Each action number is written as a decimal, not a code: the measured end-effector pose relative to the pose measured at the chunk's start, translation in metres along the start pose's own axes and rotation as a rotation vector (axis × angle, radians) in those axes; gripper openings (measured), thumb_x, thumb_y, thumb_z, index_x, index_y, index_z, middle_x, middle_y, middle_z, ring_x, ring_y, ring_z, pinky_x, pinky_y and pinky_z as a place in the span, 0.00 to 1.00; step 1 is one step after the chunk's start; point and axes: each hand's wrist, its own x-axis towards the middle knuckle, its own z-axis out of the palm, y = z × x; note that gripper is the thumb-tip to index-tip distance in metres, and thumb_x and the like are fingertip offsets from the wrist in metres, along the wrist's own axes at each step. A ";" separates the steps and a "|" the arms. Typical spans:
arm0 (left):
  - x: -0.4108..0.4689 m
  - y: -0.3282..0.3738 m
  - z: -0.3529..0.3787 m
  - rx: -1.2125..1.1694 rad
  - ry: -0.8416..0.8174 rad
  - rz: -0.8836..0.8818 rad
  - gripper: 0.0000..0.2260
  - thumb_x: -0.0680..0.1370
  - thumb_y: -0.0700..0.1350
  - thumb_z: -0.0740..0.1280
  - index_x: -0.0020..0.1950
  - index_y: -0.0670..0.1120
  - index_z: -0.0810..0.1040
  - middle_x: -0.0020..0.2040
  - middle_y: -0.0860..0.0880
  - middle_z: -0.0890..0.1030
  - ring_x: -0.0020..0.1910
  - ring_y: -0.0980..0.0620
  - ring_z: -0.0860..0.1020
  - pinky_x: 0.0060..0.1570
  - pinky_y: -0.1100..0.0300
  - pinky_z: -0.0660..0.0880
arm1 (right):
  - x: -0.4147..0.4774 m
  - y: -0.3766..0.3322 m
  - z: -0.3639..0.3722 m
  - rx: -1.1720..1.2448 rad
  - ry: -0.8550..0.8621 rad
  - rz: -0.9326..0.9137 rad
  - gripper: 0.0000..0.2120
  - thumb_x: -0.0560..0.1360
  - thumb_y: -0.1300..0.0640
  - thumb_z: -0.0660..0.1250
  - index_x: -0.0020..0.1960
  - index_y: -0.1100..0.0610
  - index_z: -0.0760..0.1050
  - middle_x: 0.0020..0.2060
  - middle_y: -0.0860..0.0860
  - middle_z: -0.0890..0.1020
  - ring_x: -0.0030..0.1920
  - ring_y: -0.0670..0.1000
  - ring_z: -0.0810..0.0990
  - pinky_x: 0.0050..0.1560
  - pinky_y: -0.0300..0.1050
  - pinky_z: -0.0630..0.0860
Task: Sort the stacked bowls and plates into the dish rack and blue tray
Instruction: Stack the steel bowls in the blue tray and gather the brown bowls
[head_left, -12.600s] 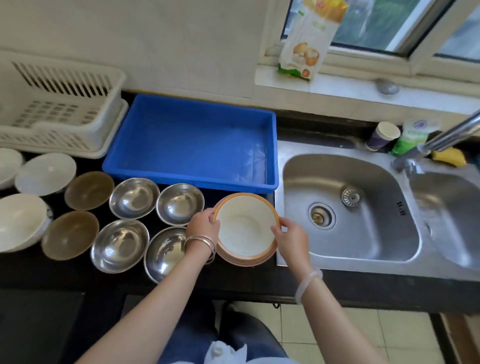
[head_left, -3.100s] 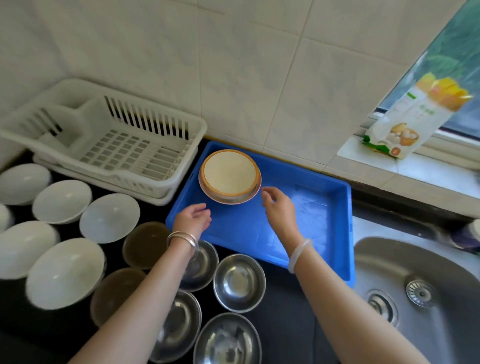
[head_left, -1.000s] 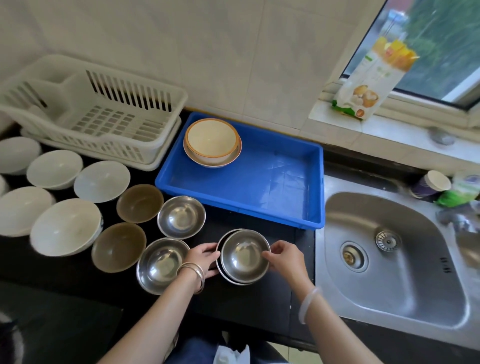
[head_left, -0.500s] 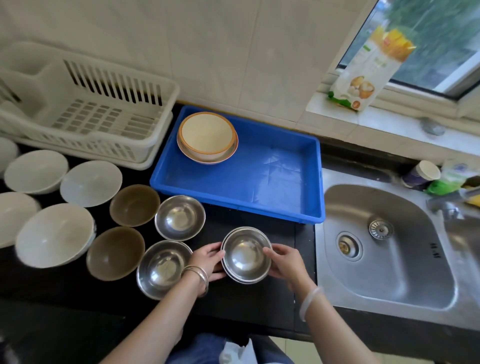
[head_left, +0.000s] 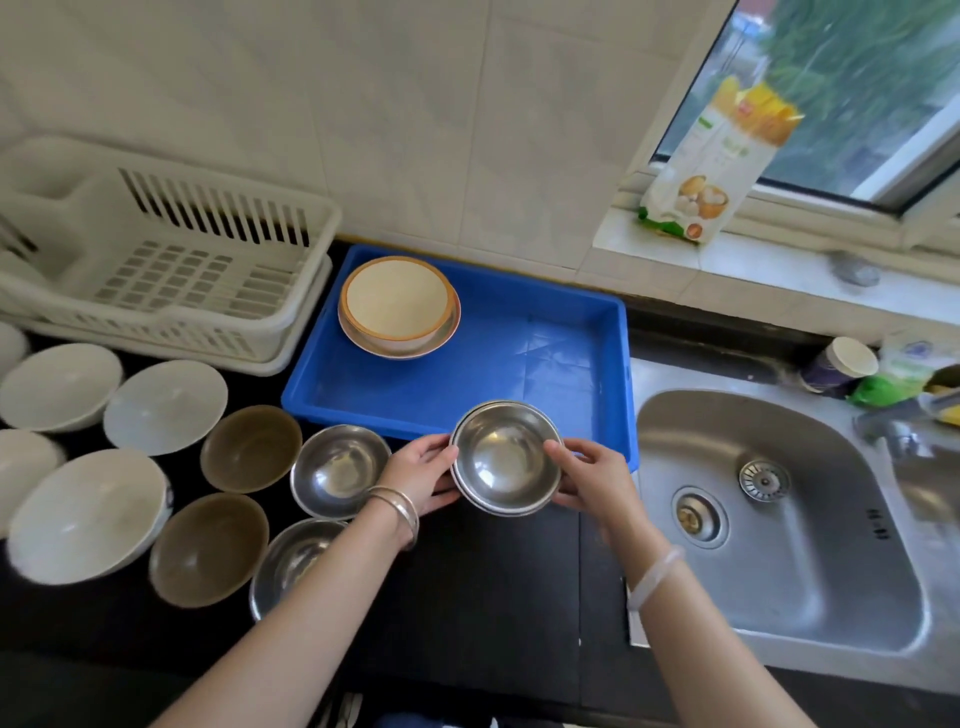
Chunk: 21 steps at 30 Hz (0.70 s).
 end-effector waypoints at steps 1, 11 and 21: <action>0.007 0.007 0.007 0.003 0.004 0.014 0.11 0.79 0.40 0.61 0.61 0.43 0.72 0.49 0.48 0.78 0.40 0.53 0.78 0.38 0.61 0.77 | 0.007 -0.008 -0.002 0.005 0.008 -0.006 0.06 0.73 0.53 0.71 0.44 0.56 0.81 0.35 0.51 0.82 0.32 0.49 0.81 0.32 0.40 0.79; 0.089 0.039 0.054 -0.049 0.127 0.028 0.14 0.79 0.39 0.61 0.64 0.41 0.72 0.54 0.43 0.74 0.49 0.46 0.75 0.49 0.55 0.75 | 0.083 -0.048 -0.009 0.006 -0.039 0.024 0.08 0.78 0.56 0.63 0.48 0.56 0.80 0.46 0.54 0.81 0.42 0.53 0.81 0.37 0.39 0.79; 0.147 0.044 0.074 -0.073 0.191 -0.078 0.13 0.79 0.42 0.60 0.64 0.46 0.72 0.64 0.42 0.74 0.59 0.43 0.74 0.48 0.49 0.75 | 0.140 -0.043 -0.008 0.084 -0.035 0.058 0.08 0.78 0.59 0.63 0.53 0.57 0.80 0.52 0.57 0.81 0.48 0.57 0.81 0.48 0.44 0.81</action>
